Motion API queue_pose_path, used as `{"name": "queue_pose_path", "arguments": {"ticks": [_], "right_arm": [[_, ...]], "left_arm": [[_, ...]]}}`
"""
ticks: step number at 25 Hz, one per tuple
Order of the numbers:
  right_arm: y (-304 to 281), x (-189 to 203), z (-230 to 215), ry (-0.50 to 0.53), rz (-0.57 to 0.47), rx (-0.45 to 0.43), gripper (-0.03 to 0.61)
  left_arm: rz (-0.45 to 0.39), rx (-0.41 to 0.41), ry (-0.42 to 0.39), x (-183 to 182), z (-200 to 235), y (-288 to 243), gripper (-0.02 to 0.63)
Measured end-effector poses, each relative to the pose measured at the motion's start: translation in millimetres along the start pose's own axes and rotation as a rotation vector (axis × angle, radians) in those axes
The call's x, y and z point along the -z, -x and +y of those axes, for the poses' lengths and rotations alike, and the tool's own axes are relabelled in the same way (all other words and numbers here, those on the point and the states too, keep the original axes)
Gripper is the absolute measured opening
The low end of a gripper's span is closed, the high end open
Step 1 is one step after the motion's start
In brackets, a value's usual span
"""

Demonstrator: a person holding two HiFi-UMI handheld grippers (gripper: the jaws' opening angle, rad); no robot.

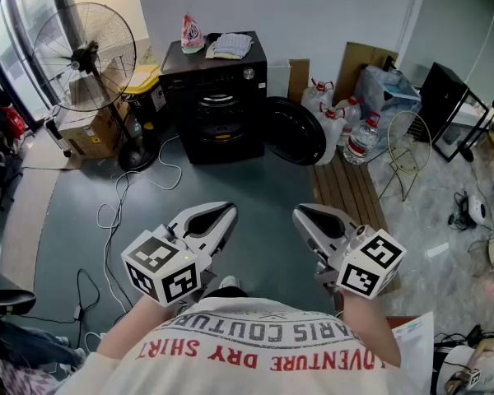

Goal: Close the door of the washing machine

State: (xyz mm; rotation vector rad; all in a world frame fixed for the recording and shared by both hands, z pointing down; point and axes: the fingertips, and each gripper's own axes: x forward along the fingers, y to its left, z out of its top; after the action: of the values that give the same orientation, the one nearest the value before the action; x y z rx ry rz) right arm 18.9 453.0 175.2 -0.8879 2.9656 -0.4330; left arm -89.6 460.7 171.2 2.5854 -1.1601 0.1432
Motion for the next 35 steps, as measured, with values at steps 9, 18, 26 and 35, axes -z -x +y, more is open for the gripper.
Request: {"name": "queue_pose_path", "arguments": {"ticks": [9,18,26,35], "right_arm": [[-3,2,-16,-0.002,0.015,0.036,0.021],[-28,7,-68,-0.043,0.043,0.099,0.023],[-80,9,-155,-0.115,0.063,0.153,0.023],[-148,9,-280,-0.242,0.053,0.278,0.023]], "left_arm": [[0.011,0.008,0.016,4,12,-10,0.038],[0.022,0.041,0.046,5,50,-55,0.038],[0.077,0.069,0.084,-2,123,-133,0.038],[0.165,0.128,0.07,-19,216,-247,0.038]]}}
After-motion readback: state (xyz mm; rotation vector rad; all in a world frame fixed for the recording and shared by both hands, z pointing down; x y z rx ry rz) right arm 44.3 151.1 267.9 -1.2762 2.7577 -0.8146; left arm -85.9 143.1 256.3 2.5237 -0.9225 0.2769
